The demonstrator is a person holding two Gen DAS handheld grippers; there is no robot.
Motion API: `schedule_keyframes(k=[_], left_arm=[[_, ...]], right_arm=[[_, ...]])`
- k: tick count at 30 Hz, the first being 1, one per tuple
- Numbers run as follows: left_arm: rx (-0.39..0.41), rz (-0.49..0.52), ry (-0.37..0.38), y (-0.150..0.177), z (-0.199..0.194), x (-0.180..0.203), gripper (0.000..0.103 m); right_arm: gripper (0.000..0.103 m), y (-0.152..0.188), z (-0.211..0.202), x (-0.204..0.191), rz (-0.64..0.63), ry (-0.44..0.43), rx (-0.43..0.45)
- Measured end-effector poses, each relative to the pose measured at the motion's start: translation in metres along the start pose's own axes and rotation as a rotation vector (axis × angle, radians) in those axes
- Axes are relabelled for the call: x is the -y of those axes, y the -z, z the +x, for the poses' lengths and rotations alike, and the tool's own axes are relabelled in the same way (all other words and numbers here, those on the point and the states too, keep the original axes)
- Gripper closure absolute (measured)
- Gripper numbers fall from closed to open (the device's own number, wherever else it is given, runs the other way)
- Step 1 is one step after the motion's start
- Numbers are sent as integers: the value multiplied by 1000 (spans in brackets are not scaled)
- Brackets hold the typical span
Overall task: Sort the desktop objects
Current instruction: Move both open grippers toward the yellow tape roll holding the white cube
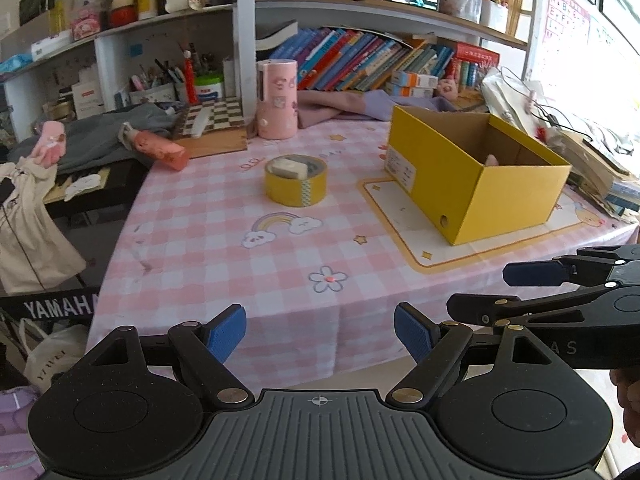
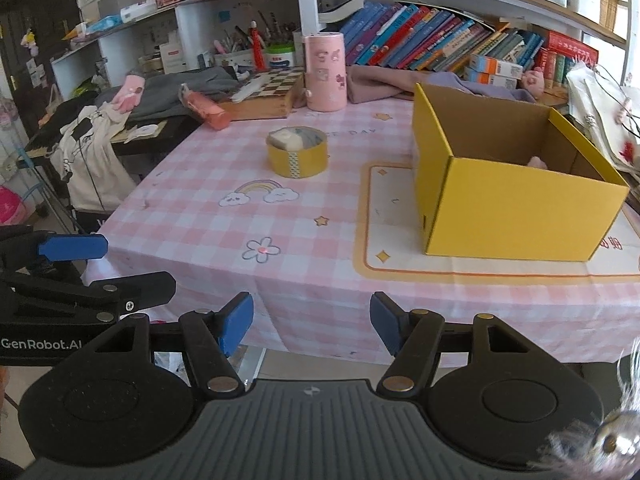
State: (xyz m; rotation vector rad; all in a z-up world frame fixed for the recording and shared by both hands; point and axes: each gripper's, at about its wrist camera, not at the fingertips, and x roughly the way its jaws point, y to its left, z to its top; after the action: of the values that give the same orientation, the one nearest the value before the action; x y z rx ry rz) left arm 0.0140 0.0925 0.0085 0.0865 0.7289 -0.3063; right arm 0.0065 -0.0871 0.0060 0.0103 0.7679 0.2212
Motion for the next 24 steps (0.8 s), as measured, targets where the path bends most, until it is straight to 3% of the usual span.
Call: schedule_keyframes(k=[14,24], left_arm=[[-24,-31,-37,-1,11,-15,19],[-5,-36,-74,-28,37,-29,19]], right_arm=[[40,-13,22,-9,-28,-58,-19],[41,-44,55,-7,-44,-77,12]])
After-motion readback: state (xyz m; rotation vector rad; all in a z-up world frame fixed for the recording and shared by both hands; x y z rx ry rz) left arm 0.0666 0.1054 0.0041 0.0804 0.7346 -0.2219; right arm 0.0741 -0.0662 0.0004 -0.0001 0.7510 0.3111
